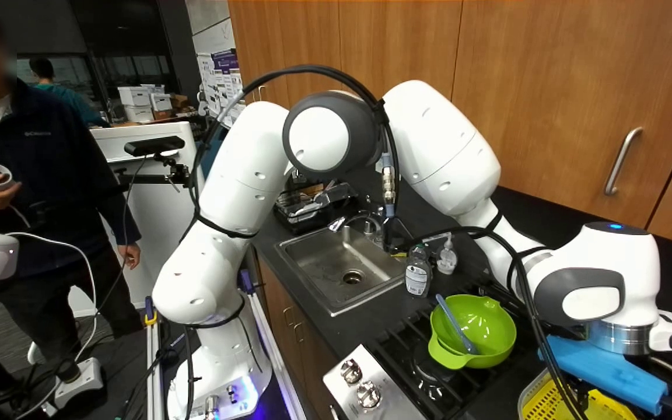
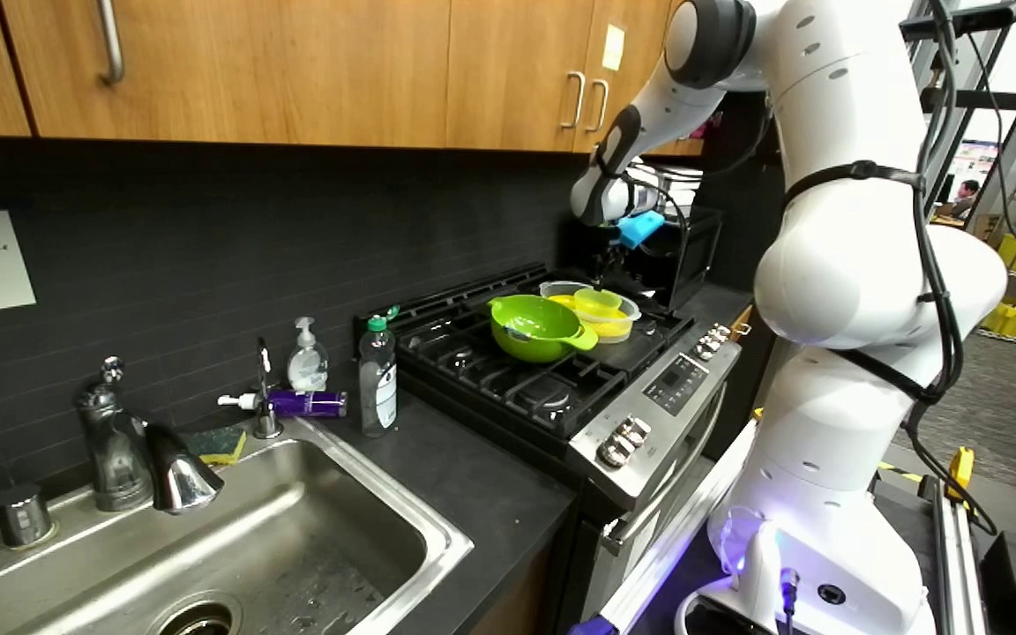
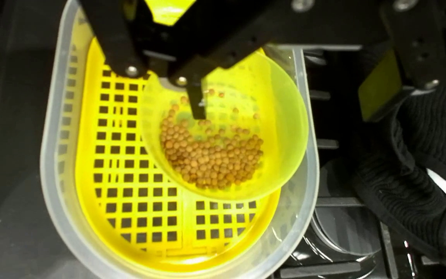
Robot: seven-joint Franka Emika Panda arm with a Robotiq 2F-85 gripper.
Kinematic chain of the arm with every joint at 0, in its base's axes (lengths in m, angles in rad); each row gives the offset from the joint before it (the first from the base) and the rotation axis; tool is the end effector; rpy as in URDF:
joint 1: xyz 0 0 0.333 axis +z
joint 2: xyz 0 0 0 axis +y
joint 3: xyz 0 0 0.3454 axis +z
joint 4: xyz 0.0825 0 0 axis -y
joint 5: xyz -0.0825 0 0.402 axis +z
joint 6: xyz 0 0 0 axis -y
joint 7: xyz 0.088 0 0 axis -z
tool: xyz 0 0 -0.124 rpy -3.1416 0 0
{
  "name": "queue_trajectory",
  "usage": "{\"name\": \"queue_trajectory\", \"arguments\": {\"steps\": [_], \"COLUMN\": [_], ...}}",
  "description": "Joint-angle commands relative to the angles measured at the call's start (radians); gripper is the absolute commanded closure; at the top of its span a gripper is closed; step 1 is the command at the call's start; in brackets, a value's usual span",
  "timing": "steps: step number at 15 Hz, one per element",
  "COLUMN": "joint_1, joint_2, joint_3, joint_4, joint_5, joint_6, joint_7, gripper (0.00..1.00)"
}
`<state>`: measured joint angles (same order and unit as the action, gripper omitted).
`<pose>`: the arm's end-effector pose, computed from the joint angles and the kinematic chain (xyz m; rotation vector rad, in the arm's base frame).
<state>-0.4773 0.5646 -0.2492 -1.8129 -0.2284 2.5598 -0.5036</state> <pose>0.5360 -0.4540 0.2518 2.8110 0.0101 -0.0037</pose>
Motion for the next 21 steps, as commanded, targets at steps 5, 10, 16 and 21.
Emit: {"name": "queue_trajectory", "arguments": {"steps": [5, 10, 16, 21], "joint_1": [-0.022, -0.039, -0.033, 0.015], "joint_2": [0.045, 0.085, 0.111, 0.102], "joint_3": [0.005, 0.006, 0.012, 0.0], "joint_4": [0.045, 0.083, 0.121, 0.105], "joint_5": [-0.143, -0.198, -0.219, -0.23], "joint_6": [0.074, 0.152, 0.227, 0.239], "joint_7": [-0.279, -0.479, -0.733, -0.819], "gripper": [0.0, 0.0, 0.0, 0.0]}}
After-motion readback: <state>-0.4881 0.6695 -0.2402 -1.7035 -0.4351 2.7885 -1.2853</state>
